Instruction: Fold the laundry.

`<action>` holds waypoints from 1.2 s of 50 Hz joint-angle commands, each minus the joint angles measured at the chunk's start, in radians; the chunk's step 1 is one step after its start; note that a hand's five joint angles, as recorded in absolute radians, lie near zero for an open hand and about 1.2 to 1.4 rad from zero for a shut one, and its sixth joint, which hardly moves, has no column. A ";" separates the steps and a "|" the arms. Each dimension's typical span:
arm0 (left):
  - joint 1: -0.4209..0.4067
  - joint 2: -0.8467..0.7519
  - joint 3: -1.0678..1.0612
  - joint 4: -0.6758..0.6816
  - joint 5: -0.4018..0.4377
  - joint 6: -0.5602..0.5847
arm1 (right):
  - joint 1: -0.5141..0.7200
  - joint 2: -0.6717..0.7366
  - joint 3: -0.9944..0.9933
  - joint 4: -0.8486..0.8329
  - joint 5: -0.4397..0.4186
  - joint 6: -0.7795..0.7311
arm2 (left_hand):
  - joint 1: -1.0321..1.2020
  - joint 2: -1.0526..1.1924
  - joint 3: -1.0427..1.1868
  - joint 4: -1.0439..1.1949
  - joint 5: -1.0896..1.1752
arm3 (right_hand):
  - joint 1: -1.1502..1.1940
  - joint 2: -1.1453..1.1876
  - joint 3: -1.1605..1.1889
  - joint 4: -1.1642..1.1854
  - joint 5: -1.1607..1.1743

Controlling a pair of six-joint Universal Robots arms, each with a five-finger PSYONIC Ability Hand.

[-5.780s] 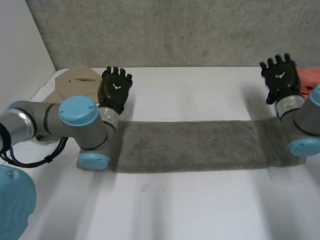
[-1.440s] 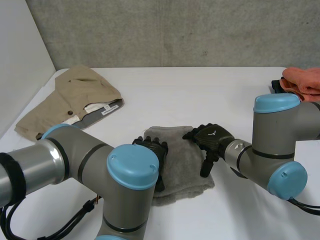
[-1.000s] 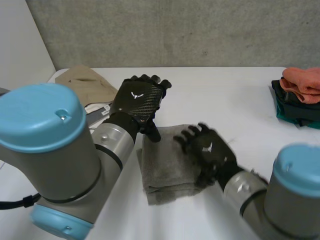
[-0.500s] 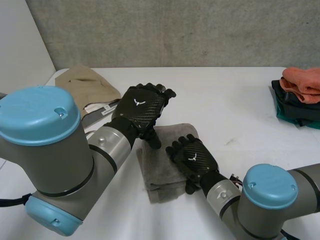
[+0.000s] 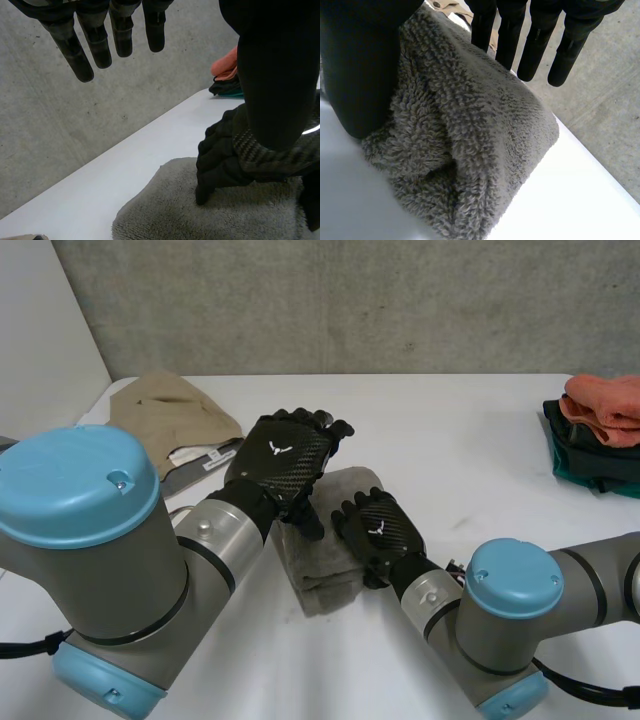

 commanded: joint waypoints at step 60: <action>-0.091 0.041 0.049 0.035 0.072 0.006 | -0.977 0.417 -0.837 -0.046 -0.436 0.312 | 0.008 -0.001 -0.005 -0.005 0.002 | 0.886 0.885 0.884 0.886 0.929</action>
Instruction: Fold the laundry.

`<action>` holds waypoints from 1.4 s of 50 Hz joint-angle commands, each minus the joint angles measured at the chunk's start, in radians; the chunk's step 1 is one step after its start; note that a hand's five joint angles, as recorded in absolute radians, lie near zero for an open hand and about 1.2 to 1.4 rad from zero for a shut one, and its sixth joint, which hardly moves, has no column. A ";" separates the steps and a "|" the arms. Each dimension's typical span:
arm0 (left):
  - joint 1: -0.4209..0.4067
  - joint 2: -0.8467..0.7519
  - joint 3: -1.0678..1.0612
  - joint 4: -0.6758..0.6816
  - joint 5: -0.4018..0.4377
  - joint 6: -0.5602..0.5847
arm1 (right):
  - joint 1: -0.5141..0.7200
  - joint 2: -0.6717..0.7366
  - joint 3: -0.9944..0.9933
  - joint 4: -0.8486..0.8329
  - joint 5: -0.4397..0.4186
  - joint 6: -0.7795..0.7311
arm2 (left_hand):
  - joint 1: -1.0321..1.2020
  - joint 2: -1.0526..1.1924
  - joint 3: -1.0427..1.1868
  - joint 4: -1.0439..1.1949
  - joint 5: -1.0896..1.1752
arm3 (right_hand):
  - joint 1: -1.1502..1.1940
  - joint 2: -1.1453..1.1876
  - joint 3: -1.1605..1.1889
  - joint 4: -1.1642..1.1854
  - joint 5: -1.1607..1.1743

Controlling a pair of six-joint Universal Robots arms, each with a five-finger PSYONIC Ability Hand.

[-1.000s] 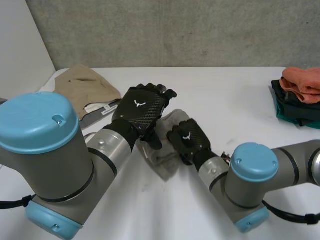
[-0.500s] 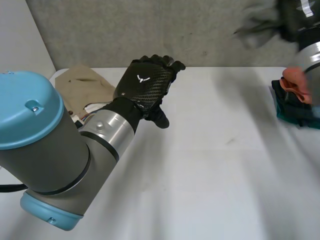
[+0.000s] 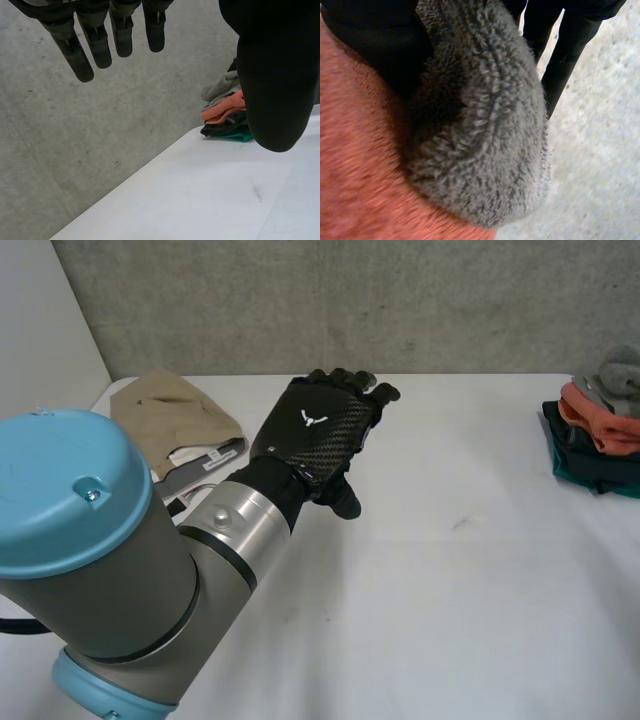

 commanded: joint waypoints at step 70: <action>0.795 -0.645 0.422 0.087 0.305 0.394 | 0.464 -0.897 1.177 0.287 -0.014 -0.351 | 0.019 0.011 0.007 0.007 0.014 | -0.815 -0.960 -0.969 -1.026 -0.927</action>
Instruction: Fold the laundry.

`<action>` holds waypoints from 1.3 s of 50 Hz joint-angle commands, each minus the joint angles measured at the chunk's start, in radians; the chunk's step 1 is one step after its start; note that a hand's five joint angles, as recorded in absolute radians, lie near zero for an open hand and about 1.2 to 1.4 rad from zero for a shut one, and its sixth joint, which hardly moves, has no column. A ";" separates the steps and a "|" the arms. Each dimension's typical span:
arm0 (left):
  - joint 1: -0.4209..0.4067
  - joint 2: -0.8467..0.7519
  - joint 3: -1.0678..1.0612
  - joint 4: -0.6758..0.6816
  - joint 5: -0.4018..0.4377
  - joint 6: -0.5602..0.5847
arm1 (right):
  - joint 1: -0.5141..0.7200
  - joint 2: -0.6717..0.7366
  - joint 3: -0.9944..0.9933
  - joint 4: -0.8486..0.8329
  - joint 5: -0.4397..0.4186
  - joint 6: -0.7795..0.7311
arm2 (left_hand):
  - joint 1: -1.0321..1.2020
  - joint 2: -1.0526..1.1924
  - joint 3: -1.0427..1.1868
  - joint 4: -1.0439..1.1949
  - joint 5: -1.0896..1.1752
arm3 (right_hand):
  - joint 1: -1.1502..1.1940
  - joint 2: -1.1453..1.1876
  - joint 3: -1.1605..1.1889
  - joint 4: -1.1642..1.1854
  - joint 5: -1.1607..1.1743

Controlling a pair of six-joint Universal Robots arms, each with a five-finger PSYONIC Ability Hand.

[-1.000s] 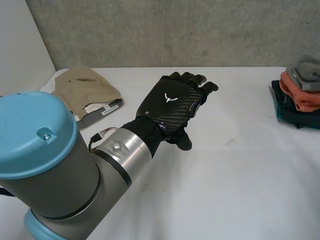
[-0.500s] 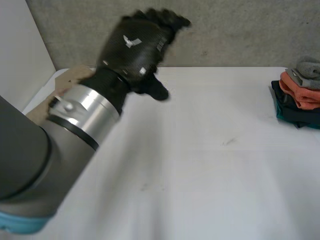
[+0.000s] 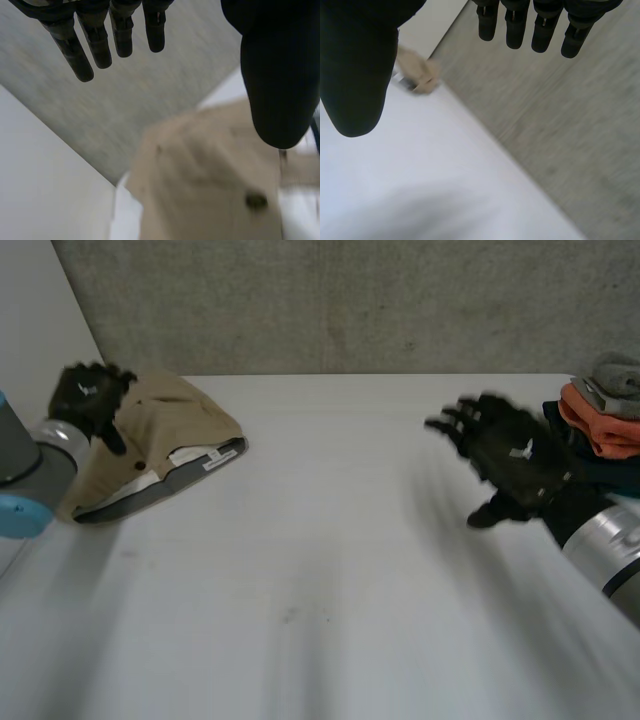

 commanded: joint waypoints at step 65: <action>-0.316 0.210 -0.208 0.024 -0.273 -0.116 | -0.002 0.138 0.034 0.106 0.150 -0.175 | 1.158 1.150 1.146 1.151 1.156 | -0.066 -0.039 -0.036 -0.034 -0.043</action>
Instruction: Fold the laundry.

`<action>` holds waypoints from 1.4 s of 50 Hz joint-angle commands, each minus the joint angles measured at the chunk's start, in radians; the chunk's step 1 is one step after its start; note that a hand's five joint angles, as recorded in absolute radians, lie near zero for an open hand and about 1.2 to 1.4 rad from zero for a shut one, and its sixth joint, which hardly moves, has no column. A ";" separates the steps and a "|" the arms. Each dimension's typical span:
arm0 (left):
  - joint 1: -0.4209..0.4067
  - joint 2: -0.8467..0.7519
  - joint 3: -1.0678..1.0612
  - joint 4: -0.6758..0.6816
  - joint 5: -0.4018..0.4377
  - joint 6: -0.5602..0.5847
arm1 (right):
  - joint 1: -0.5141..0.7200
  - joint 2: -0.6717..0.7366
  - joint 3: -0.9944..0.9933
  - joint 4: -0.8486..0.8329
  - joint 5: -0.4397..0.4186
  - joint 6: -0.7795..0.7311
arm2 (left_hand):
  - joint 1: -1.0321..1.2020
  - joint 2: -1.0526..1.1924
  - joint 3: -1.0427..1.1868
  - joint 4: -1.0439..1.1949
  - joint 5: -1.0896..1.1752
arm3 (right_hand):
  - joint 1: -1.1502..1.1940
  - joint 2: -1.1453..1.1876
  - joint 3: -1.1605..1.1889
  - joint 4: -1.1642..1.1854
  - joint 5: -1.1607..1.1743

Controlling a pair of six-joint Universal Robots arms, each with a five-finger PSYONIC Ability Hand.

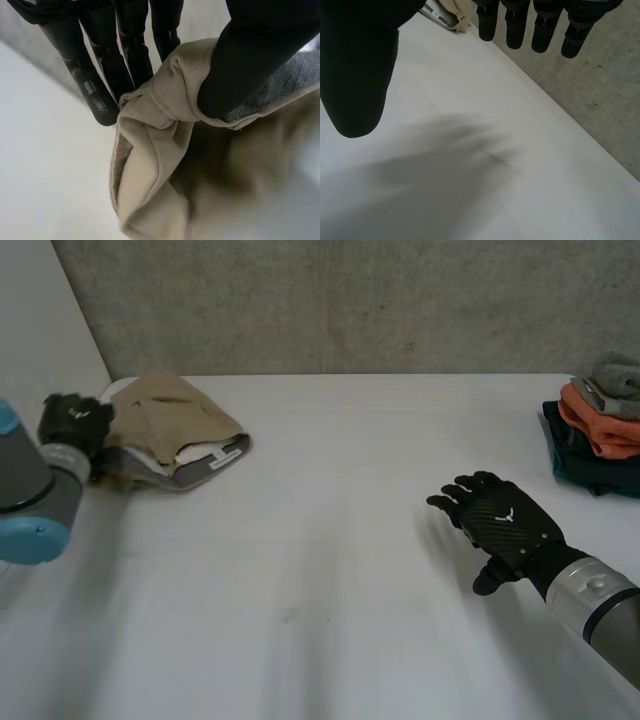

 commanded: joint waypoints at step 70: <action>-0.435 -0.002 -0.242 0.110 -0.049 -0.290 | 0.207 0.224 -0.152 -0.093 0.261 -0.132 | -0.520 -0.654 -0.627 -0.677 -0.575 | 0.372 0.399 0.402 0.405 0.395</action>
